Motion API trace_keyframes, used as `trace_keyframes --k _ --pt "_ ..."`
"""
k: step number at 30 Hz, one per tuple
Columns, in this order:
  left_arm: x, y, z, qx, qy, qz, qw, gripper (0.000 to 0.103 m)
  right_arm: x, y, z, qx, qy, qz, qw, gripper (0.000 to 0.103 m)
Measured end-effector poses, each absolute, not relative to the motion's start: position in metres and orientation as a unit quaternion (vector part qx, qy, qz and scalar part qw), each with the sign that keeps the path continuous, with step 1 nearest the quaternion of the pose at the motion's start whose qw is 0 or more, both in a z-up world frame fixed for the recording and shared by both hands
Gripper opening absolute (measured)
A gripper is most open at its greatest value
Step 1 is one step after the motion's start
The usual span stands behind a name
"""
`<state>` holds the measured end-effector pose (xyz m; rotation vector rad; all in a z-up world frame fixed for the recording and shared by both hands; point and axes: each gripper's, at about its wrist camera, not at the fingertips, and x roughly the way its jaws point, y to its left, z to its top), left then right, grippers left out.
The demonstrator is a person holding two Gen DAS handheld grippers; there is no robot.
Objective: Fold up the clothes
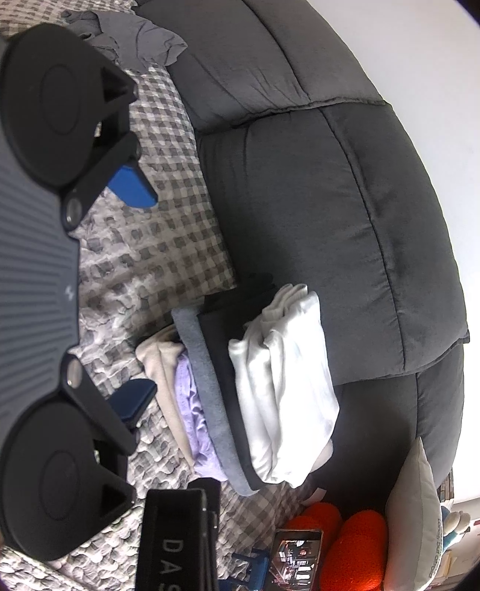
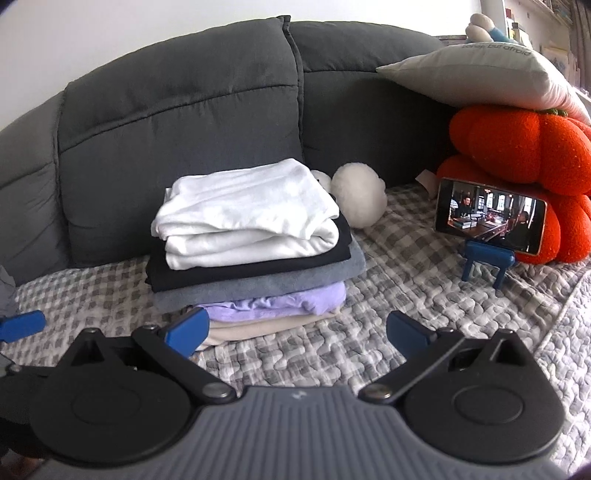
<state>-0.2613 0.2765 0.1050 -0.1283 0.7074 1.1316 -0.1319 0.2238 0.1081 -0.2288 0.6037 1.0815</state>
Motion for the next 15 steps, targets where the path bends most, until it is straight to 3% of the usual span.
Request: trace_keyframes --k 15 --pt "-0.2586 0.2755 0.1049 -0.059 0.331 0.528 0.780 0.101 -0.1359 0.2285 0.1052 -0.126 0.281 0.506 0.806 0.103"
